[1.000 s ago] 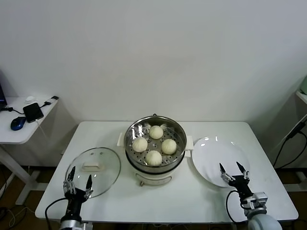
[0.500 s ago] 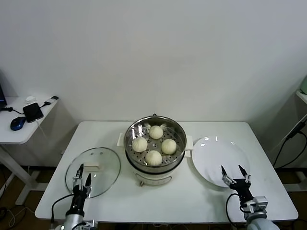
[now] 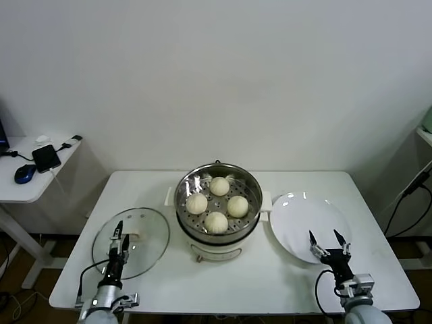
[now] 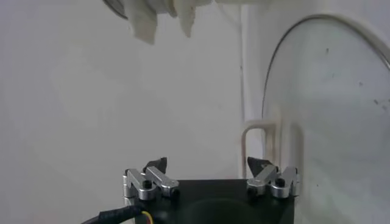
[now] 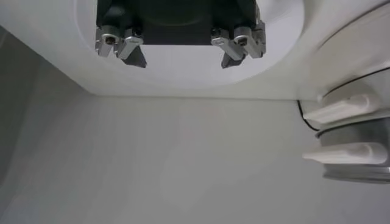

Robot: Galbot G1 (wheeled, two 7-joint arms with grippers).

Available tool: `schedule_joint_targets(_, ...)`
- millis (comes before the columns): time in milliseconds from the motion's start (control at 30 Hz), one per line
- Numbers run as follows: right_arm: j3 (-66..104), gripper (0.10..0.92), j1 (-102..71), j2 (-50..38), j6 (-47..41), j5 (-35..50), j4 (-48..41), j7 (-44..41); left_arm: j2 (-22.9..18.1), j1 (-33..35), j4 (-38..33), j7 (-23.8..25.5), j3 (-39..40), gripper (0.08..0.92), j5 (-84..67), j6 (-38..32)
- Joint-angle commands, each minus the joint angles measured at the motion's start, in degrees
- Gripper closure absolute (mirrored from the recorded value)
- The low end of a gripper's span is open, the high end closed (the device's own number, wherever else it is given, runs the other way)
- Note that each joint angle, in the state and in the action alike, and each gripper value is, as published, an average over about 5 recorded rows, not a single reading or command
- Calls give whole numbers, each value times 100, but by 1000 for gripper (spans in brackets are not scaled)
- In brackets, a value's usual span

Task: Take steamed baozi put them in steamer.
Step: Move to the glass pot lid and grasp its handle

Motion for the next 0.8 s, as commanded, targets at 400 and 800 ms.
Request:
schedule_joint_targets(400, -128, 203, 118, 25, -90, -82, 114, 83, 80, -470, 591, -38, 30, 259, 68, 6)
schedule_joint_targets(800, -324, 203, 201, -10, -114, -92, 143, 203, 61, -418, 747, -164, 28, 606, 7, -84)
